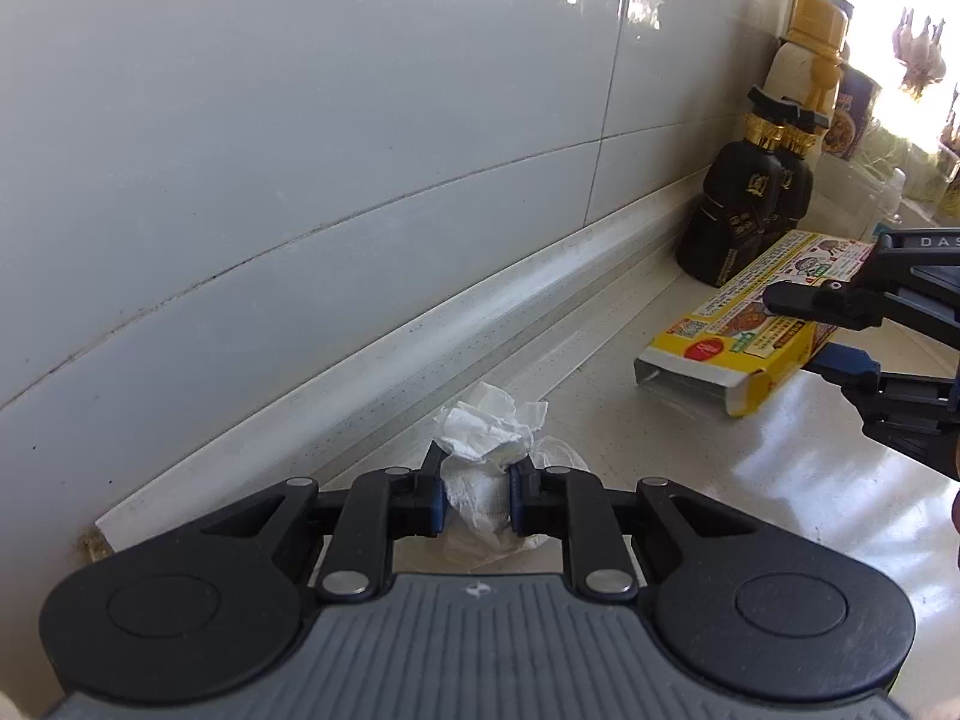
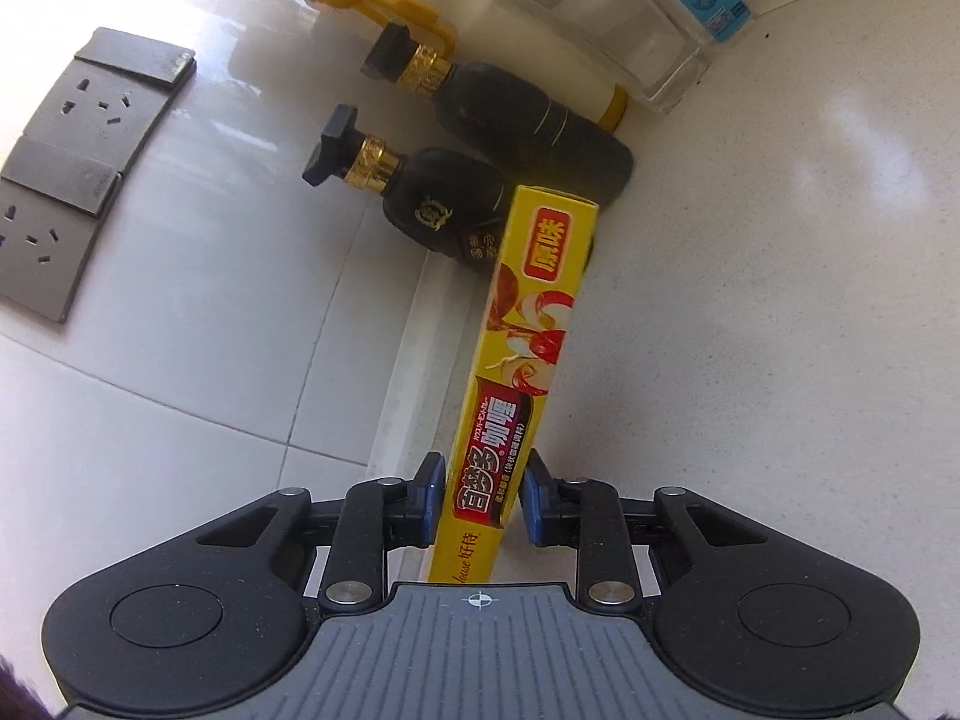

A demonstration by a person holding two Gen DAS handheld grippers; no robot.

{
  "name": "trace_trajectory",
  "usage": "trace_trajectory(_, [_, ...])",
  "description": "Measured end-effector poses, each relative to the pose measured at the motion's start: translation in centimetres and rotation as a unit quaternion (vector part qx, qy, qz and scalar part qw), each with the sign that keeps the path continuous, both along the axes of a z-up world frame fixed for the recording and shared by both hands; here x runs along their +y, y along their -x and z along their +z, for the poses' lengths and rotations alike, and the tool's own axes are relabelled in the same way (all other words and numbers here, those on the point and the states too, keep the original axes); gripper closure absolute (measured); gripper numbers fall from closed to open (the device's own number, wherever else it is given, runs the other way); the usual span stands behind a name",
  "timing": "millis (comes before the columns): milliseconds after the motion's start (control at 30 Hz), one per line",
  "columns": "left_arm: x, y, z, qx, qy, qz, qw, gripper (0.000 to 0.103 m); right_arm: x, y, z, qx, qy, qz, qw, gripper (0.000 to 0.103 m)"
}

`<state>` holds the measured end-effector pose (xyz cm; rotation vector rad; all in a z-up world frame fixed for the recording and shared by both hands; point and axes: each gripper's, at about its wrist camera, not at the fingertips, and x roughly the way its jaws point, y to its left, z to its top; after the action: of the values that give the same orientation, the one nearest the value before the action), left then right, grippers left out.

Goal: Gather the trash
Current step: 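Lift the tissue and yellow box and carry them over the bin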

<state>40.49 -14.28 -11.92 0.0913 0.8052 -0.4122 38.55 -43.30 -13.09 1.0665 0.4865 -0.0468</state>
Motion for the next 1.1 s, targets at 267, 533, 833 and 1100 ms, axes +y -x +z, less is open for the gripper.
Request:
trace_trajectory(267, [0.5,2.1,2.0,0.002,-0.002,-0.021,0.9998,0.086,0.1,6.0,1.3,-0.008,-0.003,-0.029,1.000,0.081])
trace_trajectory(533, [0.5,4.7,3.2,0.011,-0.005,-0.047,0.9988,0.086,0.6,12.8,1.0,-0.008,-0.029,-0.059,0.998,0.081])
trace_trajectory(833, [1.2,7.9,3.8,0.040,-0.002,-0.067,0.9969,0.086,2.9,18.7,1.2,-0.005,-0.034,-0.072,0.997,0.081])
trace_trajectory(1100, [1.2,10.2,5.0,0.048,-0.006,-0.091,0.9946,0.086,4.7,22.8,2.0,-0.002,-0.018,-0.068,0.998,0.081])
